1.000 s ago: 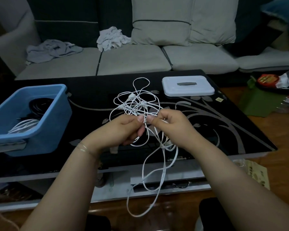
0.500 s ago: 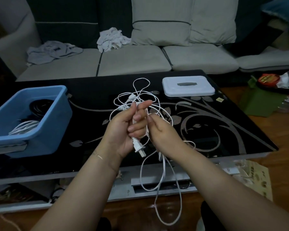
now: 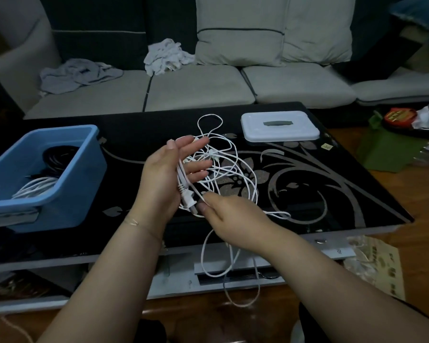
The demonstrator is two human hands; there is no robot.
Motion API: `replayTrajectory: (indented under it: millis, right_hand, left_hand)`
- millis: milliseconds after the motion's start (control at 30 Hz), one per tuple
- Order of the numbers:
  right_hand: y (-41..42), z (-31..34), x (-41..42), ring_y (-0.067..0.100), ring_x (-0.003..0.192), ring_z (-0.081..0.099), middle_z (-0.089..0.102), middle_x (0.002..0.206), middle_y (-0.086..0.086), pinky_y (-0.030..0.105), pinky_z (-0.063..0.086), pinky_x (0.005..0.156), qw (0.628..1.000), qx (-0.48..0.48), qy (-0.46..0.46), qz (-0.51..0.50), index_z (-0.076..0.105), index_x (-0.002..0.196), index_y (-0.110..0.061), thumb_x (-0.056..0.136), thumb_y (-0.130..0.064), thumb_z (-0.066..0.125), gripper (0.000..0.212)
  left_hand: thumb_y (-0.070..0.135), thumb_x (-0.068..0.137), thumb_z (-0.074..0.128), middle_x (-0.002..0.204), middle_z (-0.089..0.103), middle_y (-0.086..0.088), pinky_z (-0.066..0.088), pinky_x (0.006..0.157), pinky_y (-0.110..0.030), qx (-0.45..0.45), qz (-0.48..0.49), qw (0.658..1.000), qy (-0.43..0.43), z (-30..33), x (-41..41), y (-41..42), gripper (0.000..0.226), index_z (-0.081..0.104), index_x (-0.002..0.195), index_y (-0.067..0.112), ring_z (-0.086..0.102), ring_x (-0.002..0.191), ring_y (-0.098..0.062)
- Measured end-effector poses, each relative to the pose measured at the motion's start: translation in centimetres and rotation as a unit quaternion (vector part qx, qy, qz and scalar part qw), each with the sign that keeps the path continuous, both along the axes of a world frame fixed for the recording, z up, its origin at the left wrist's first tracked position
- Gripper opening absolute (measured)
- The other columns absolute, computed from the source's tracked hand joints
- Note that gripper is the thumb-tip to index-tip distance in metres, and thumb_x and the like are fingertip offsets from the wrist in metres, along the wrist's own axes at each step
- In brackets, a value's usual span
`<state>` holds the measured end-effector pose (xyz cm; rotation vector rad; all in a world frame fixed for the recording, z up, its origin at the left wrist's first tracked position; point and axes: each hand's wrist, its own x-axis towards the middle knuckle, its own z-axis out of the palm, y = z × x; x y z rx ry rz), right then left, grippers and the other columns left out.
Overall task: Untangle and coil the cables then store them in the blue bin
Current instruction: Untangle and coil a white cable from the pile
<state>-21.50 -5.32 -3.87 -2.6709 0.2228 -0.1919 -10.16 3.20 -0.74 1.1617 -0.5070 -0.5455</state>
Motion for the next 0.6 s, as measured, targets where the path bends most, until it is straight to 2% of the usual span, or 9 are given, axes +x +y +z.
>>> replayTrajectory:
  millis: [100,200,301,401,467,534,568,601]
  right_hand:
    - [-0.3,0.2,-0.1,0.024,0.070,0.047,0.045,0.067,-0.006,0.033,0.029,0.058,1.000,-0.001,0.004,0.004,0.046,0.095,-0.020,0.101,-0.037,0.038,0.019]
    - [-0.2,0.1,-0.2,0.030,0.080,0.055,0.056,0.080,0.004,0.032,0.031,0.058,0.999,-0.014,0.022,0.020,0.049,0.112,-0.023,0.100,-0.037,0.039,0.021]
    - [-0.4,0.1,-0.3,0.032,0.084,0.057,0.057,0.082,0.005,0.033,0.032,0.059,0.999,-0.012,0.035,0.025,0.048,0.111,-0.025,0.101,-0.038,0.038,0.019]
    - [-0.4,0.2,-0.5,0.032,0.087,0.058,0.064,0.091,0.009,0.032,0.031,0.060,0.999,-0.002,0.031,0.023,0.048,0.115,-0.025,0.101,-0.039,0.038,0.022]
    - [-0.5,0.3,-0.4,0.032,0.087,0.059,0.064,0.091,0.008,0.033,0.034,0.060,0.999,-0.005,0.029,0.023,0.049,0.115,-0.026,0.100,-0.040,0.039,0.023]
    - [-0.5,0.4,-0.3,0.029,0.081,0.059,0.063,0.084,0.004,0.033,0.040,0.060,0.999,-0.011,0.032,0.026,0.051,0.113,-0.026,0.099,-0.042,0.041,0.023]
    - [-0.4,0.4,-0.3,0.025,0.075,0.057,0.060,0.076,-0.002,0.032,0.040,0.058,0.999,-0.003,0.029,0.030,0.054,0.108,-0.026,0.098,-0.042,0.043,0.021]
    - [-0.4,0.5,-0.4,0.018,0.066,0.054,0.054,0.067,-0.006,0.031,0.037,0.055,0.999,0.012,0.020,0.033,0.056,0.100,-0.027,0.097,-0.041,0.045,0.018]
  left_hand:
    - [0.029,0.106,0.026,0.115,0.069,-0.003,0.057,0.063,-0.027,0.064,0.026,0.991,-0.114,-0.3,-0.6,-0.2,0.038,0.049,0.125,0.006,0.071,0.073,-0.021]
    - [0.023,0.106,0.024,0.120,0.065,0.003,0.057,0.071,-0.029,0.093,0.010,0.977,-0.192,-0.6,-1.3,-0.4,0.034,0.045,0.130,0.010,0.073,0.082,-0.020]
    - [0.019,0.106,0.024,0.125,0.062,0.001,0.057,0.076,-0.028,0.061,-0.031,0.985,-0.160,-0.5,-1.4,-0.3,0.035,0.040,0.135,0.008,0.072,0.092,-0.023]
    - [0.018,0.106,0.025,0.116,0.067,-0.001,0.058,0.079,-0.029,0.037,-0.040,0.992,-0.116,-0.3,-1.1,-0.1,0.035,0.038,0.136,0.007,0.071,0.095,-0.024]
    - [0.018,0.106,0.025,0.110,0.069,0.000,0.055,0.087,-0.026,0.074,-0.047,0.984,-0.153,-0.7,-1.2,-0.2,0.030,0.042,0.131,0.014,0.069,0.102,-0.017]
    - [0.022,0.106,0.027,0.106,0.070,0.007,0.044,0.098,-0.015,0.165,-0.039,0.943,-0.288,-1.6,-1.1,-0.2,0.026,0.050,0.119,0.021,0.058,0.116,-0.003]
    - [0.025,0.105,0.028,0.104,0.070,0.011,0.039,0.099,-0.012,0.221,-0.034,0.903,-0.368,-2.0,-0.8,-0.1,0.026,0.052,0.116,0.020,0.052,0.119,0.003]
    - [0.029,0.104,0.030,0.102,0.069,0.013,0.040,0.098,-0.015,0.273,-0.033,0.861,-0.427,-2.3,-0.5,-0.1,0.027,0.052,0.115,0.018,0.051,0.117,0.003]
